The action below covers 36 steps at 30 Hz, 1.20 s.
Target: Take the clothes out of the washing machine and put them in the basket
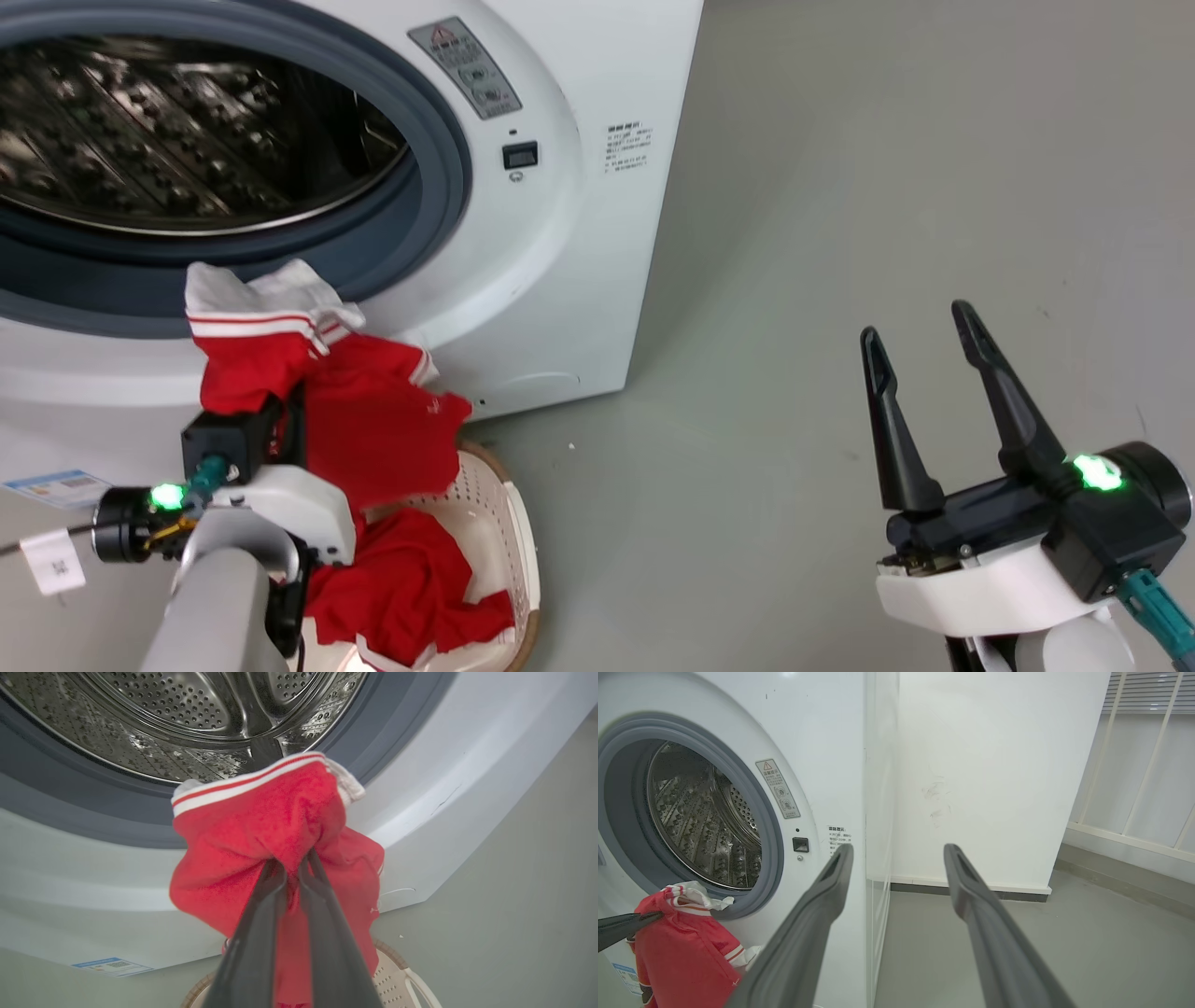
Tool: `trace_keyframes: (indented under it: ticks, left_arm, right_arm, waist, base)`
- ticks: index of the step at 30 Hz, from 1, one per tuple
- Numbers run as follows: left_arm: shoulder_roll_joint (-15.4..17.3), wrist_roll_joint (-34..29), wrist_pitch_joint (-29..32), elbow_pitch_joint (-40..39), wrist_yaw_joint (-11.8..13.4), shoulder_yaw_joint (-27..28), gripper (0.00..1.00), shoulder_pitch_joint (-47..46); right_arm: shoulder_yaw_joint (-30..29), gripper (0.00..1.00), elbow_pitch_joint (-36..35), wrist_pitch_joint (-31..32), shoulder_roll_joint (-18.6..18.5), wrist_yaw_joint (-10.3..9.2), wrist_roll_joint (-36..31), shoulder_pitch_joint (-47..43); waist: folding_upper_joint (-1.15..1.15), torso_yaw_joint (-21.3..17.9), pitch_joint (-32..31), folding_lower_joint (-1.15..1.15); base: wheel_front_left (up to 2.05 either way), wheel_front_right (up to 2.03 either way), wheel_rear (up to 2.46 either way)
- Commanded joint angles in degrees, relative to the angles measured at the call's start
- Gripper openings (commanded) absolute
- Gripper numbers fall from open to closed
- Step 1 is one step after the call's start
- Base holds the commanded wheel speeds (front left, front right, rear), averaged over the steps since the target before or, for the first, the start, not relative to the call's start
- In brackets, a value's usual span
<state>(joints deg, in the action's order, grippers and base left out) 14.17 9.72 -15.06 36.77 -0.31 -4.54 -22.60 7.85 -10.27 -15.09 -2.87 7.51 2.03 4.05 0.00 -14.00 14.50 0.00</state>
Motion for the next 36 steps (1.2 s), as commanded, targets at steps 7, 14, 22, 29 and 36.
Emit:
trace_keyframes:
  ticks: [7, 14, 22, 29, 36]
  left_arm:
    - [-1.0, -2.8, -0.2, -6.2, -1.6, -1.0, 0.0, 7.8]
    - [-1.0, -4.3, -0.2, -7.0, -3.2, -2.3, 0.0, 11.2]
    - [-0.4, -5.2, -0.2, -1.5, -4.7, -3.7, 0.0, 8.9]
    - [0.8, -5.9, -0.2, 7.1, -5.7, -5.5, 0.0, 4.0]
    - [1.3, -6.6, -0.2, 15.6, -6.1, -7.1, 0.0, -1.6]
  right_arm:
    - [0.4, 1.0, 0.3, -0.1, 0.0, -0.04, -0.4, -2.7]
    - [0.2, 1.0, -0.2, -0.1, 0.0, -0.04, -0.3, -2.5]
    - [1.1, 1.0, -0.9, -0.1, 0.0, -0.04, 0.4, 0.5]
    - [1.8, 1.0, -2.0, -0.1, 0.0, -0.04, 1.2, 4.7]
    - [1.6, 1.0, -2.7, -0.1, 0.0, -0.04, 2.2, 7.9]
  waist:
    - [0.0, 0.6, -4.3, 0.0]
    - [0.0, 0.7, -3.2, 0.0]
    - [0.0, -0.8, 1.7, 0.0]
    - [0.0, -2.6, 8.6, 0.0]
    - [0.0, -3.4, 14.2, 0.0]
  base:
    - [0.0, 0.0, 0.0]
    - [0.0, 0.0, 0.0]
    - [0.0, 0.0, 0.0]
    - [0.0, 0.0, 0.0]
    - [0.0, 0.0, 0.0]
